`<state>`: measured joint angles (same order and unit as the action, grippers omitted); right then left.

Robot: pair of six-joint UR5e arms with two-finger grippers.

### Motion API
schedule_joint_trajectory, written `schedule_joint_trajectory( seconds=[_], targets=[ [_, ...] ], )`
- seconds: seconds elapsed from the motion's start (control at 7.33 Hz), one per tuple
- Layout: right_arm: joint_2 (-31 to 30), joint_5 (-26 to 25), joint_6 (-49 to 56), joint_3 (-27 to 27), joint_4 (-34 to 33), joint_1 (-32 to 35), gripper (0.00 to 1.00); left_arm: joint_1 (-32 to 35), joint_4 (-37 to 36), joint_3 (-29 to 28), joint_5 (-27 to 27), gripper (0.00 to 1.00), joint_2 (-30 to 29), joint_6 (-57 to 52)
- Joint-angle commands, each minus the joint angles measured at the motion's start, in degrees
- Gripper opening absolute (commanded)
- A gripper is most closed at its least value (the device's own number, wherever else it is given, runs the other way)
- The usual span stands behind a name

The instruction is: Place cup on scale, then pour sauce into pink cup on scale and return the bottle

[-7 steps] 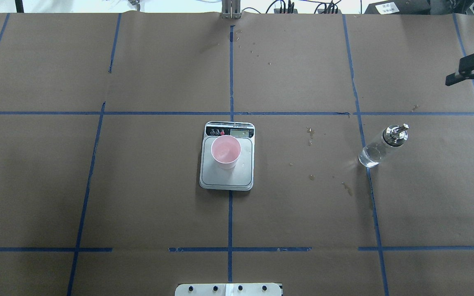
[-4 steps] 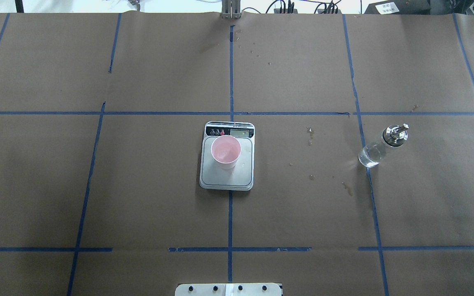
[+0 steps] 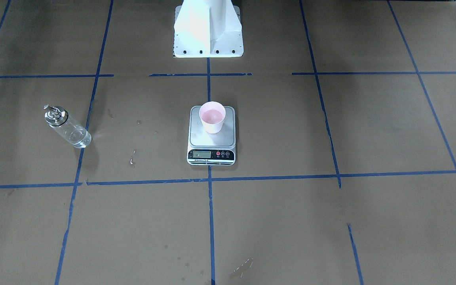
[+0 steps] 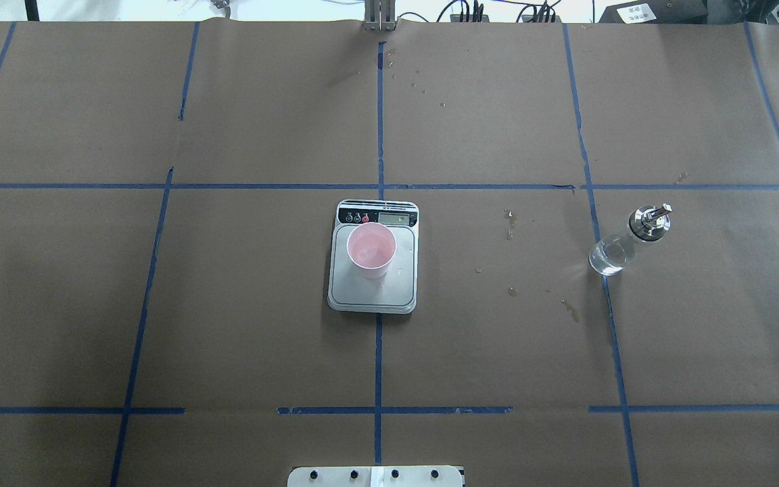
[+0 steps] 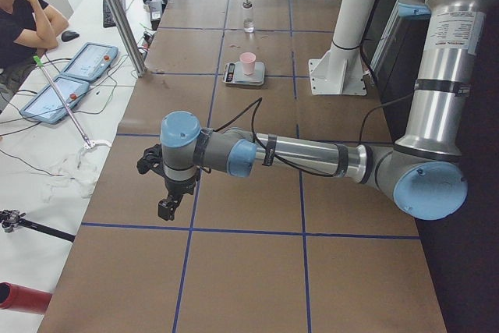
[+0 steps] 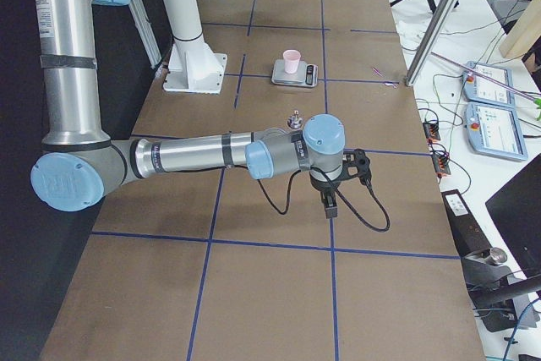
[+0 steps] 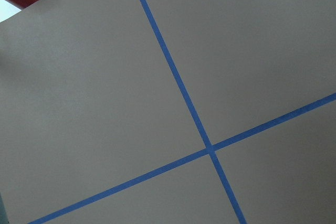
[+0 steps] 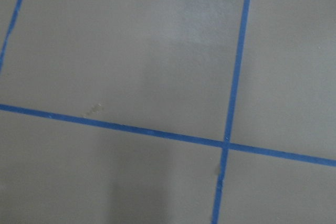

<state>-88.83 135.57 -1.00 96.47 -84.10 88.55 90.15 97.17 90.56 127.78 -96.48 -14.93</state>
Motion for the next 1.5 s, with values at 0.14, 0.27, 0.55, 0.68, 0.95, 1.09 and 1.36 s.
schedule_joint_trajectory(
  seconds=[0.14,0.27,0.55,0.68,0.95,1.09,1.36],
  targets=[
    [-3.6,-1.3,12.1,0.0,-7.5,2.6,1.0,0.0,-0.4,-1.0,-0.1,1.0,0.0,0.0],
    [-5.1,-4.1,12.9,-0.9,-7.2,2.3,1.0,0.0,-0.4,-3.3,-0.1,1.0,0.0,0.0],
    [-5.2,-5.2,12.2,1.4,-7.1,2.2,1.0,0.0,-0.3,-6.9,0.6,1.0,2.4,0.0],
    [-5.2,-5.2,12.2,1.3,-7.2,2.0,1.0,0.0,-0.3,-7.1,0.7,1.0,3.9,-0.1],
    [-4.8,-6.3,12.4,1.0,-7.2,-0.6,1.0,0.0,-0.6,-6.5,3.5,1.0,6.6,0.0],
    [-4.1,-7.7,12.2,0.9,-7.2,-1.0,1.0,0.1,-0.6,-6.3,6.0,1.0,6.6,0.1],
    [-3.7,-7.5,12.0,0.7,-7.5,-0.9,1.0,0.0,-0.7,-2.4,6.1,1.0,6.6,0.7]
  ],
)
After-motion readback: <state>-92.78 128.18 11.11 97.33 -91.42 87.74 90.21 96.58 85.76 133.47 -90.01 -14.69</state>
